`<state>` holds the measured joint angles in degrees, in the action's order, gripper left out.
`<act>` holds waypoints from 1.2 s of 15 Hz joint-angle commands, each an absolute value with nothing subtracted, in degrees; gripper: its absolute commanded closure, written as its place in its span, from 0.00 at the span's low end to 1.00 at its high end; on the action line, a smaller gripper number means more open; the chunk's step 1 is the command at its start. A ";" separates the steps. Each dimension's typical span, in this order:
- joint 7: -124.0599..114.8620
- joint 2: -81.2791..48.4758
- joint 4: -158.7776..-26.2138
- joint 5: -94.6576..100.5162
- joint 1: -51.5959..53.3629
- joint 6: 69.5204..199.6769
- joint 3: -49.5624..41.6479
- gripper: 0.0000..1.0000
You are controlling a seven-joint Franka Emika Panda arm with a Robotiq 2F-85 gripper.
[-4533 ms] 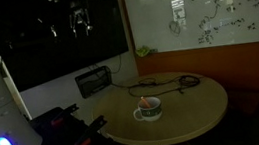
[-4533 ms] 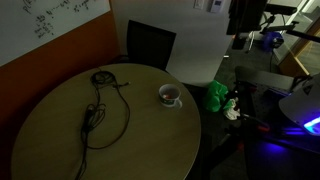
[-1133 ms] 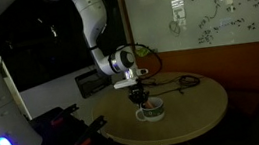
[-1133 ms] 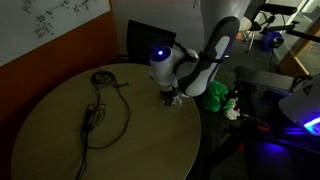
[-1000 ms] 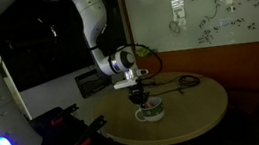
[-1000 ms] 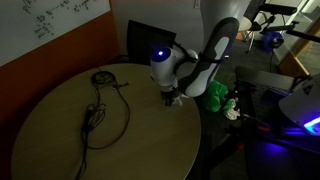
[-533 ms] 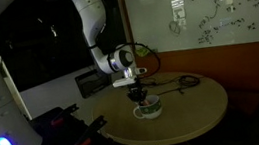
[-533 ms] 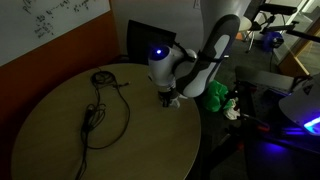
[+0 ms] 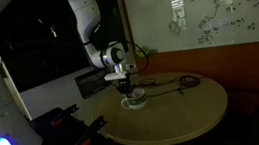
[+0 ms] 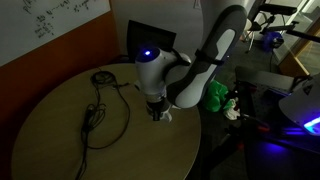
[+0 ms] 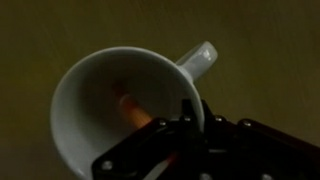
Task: Move the cup to the left
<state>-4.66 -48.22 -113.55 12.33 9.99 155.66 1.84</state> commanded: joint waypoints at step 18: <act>-3.89 -52.01 -108.14 14.70 20.06 154.01 2.32 0.97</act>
